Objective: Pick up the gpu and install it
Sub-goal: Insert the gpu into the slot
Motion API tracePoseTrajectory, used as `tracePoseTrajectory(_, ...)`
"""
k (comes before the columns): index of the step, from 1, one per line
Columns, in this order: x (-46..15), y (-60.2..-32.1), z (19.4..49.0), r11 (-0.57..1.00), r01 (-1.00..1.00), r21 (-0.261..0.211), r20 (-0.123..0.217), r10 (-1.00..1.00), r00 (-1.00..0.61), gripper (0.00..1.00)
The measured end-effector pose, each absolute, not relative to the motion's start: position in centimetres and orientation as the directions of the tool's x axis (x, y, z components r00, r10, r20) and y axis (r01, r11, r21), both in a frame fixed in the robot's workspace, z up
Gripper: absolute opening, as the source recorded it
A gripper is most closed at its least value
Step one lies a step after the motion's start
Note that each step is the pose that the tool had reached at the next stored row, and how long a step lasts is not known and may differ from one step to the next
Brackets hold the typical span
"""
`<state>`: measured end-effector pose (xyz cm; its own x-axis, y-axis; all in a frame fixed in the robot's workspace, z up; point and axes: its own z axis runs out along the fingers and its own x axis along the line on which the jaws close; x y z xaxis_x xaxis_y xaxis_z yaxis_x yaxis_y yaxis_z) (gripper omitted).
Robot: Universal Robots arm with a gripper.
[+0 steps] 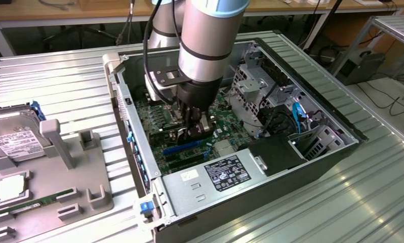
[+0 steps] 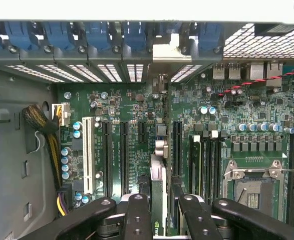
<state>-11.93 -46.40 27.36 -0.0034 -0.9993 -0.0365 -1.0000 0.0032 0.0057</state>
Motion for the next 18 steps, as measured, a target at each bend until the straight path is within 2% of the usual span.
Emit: tracePoseTrajectory(18,-12.3,-46.4,25.9,0.003,-1.0,0.005,-0.036,-0.999,-0.003,0.26)
